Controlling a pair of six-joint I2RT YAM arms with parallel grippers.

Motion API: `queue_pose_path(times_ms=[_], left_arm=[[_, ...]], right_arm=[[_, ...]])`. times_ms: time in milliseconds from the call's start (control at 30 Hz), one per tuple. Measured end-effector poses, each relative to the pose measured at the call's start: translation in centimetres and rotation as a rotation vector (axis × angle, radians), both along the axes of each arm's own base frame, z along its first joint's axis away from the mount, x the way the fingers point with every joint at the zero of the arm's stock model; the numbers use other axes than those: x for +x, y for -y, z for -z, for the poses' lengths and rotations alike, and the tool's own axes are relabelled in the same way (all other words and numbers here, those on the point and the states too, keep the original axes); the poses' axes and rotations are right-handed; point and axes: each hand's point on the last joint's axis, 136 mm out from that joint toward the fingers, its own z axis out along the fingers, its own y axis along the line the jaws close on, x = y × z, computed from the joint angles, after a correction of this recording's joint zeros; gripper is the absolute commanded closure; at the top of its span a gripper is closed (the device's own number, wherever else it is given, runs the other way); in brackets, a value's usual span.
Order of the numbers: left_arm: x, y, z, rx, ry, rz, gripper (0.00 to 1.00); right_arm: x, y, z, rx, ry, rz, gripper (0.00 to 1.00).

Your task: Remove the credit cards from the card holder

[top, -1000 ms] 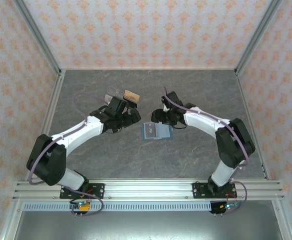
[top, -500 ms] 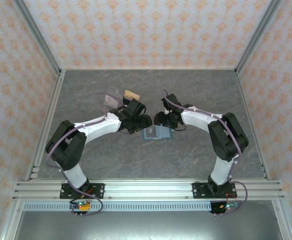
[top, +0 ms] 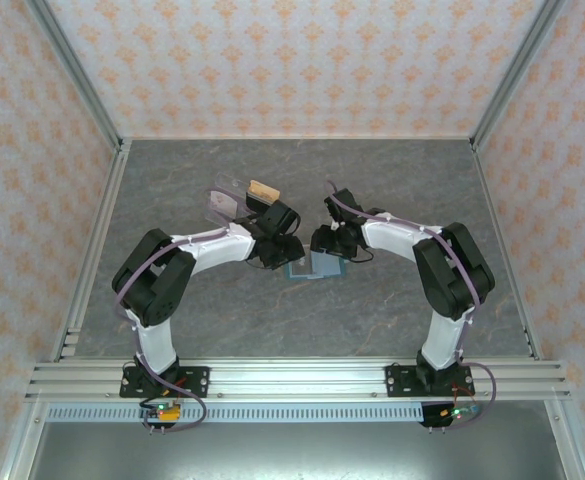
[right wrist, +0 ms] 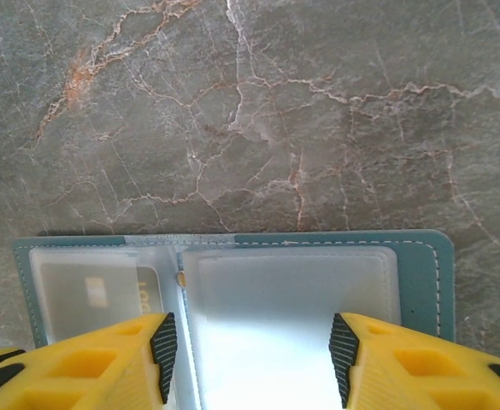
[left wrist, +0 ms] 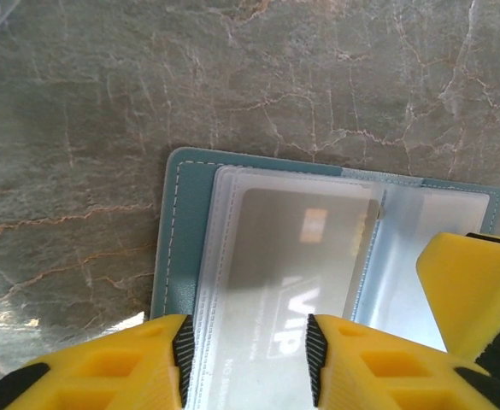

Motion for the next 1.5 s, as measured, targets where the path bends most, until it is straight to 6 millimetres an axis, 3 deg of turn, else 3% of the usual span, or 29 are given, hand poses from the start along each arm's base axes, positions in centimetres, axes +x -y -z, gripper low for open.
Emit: queue_pose_path(times_ms=[167, 533, 833, 1133, 1500], left_arm=[[0.1, 0.5, 0.4, -0.01, -0.016, 0.009, 0.65], [0.7, 0.9, 0.2, -0.015, -0.011, 0.012, 0.58], [0.7, 1.4, 0.7, -0.022, -0.026, 0.027, 0.74], [0.9, 1.6, 1.1, -0.022, -0.034, 0.03, 0.81], [0.8, 1.5, 1.1, -0.013, -0.046, 0.03, 0.89]], right_arm=[[0.0, 0.0, 0.0, -0.002, -0.001, -0.001, 0.48], [0.0, 0.1, 0.2, -0.009, -0.001, -0.007, 0.48], [0.0, 0.1, 0.2, -0.012, -0.002, -0.01, 0.53], [0.0, 0.0, 0.1, -0.027, 0.014, -0.046, 0.47], [-0.2, -0.4, 0.4, -0.113, 0.025, -0.084, 0.49]])
